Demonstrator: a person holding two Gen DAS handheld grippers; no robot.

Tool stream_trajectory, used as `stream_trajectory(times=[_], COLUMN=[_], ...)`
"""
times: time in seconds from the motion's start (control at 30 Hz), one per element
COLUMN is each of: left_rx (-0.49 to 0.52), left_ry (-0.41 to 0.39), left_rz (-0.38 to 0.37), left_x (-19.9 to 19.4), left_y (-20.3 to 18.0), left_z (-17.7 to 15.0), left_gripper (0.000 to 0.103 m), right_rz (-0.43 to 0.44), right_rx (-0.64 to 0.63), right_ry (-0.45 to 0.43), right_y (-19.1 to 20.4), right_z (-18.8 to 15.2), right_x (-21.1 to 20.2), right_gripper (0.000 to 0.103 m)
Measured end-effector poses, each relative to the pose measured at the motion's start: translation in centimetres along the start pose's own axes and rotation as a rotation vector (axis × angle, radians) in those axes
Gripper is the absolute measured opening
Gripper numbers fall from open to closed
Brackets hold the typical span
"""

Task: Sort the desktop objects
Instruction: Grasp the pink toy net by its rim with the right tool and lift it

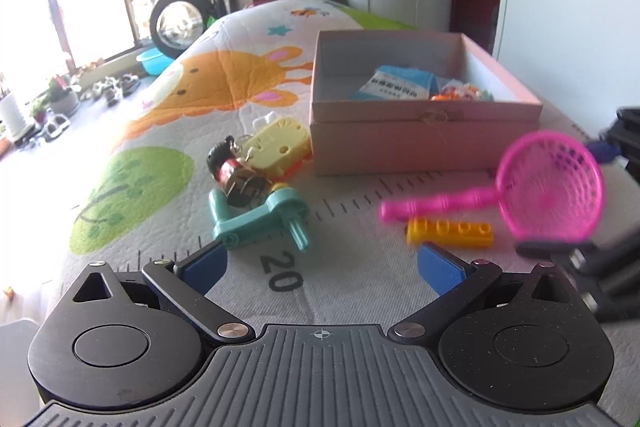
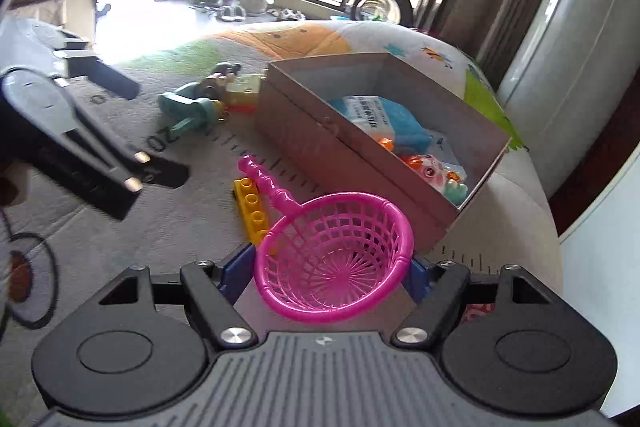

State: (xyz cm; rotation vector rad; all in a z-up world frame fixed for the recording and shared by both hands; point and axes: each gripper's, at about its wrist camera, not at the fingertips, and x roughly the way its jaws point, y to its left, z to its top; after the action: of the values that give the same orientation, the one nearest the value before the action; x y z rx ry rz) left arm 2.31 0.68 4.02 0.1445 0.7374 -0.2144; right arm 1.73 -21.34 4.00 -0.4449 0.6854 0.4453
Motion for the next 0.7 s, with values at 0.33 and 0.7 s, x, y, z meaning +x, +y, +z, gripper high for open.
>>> stream_trajectory(times=[0.33, 0.7], left_rx=[0.086, 0.147], left_ry=[0.006, 0.011], left_rz=[-0.228, -0.200], left_x=[0.9, 3.2], left_y=[-4.0, -5.2], left_z=[0.4, -0.5], left_gripper=[0.103, 0.061], right_rz=[-0.279, -0.146], right_rx=[-0.066, 0.423], right_ry=[-0.033, -0.014], right_y=[-1.4, -5.1], right_z=[-3.4, -7.6], right_x=[-3.6, -3.2], right_gripper=[0.100, 0.103])
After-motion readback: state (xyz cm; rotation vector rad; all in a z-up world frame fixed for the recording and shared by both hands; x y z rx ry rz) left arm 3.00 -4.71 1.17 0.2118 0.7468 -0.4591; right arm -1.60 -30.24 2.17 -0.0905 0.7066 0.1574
